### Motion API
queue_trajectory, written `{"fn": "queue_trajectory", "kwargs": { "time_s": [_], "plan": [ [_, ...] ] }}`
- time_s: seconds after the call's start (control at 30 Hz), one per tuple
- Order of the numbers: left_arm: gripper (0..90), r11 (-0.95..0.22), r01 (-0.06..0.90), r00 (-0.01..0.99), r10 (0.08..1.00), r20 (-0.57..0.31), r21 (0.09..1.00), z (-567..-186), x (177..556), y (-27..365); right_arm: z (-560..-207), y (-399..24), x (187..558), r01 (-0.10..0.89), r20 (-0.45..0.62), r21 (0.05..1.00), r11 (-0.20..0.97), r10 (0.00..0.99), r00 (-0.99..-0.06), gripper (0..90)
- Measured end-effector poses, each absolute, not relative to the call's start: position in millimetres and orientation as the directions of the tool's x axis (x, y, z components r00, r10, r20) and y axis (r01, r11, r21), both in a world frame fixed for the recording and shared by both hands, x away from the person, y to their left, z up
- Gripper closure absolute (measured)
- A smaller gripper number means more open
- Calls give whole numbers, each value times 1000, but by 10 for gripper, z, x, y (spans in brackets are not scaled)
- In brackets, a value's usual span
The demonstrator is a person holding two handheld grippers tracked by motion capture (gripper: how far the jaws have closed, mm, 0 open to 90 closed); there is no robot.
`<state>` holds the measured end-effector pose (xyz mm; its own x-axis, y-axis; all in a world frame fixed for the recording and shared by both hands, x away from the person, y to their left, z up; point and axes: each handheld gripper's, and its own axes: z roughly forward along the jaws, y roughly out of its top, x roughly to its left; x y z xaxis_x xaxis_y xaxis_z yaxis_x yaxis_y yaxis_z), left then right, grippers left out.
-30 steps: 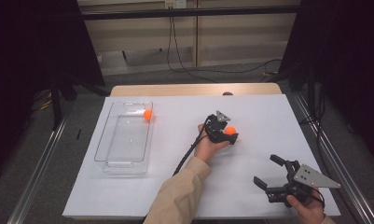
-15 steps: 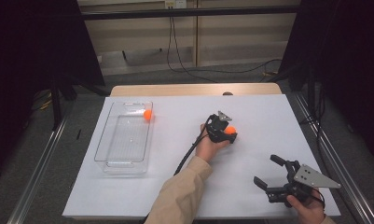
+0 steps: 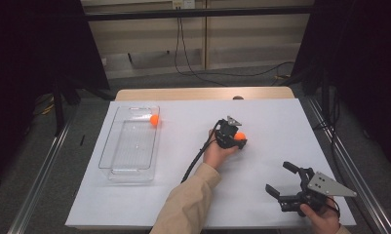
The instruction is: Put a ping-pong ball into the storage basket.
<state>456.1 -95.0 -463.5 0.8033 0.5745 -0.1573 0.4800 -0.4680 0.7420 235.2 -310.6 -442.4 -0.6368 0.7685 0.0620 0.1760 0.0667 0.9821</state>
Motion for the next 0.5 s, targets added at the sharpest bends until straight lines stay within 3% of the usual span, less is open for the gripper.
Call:
{"fn": "queue_trajectory", "kwargs": {
  "time_s": [0.5],
  "plan": [
    [510, -447, 498, 791, 586, -178, 743, -4516, 4486, -714, -4425, -3108, 2349, 175, 58, 982, 70, 770, -635, 24]
  ]
}}
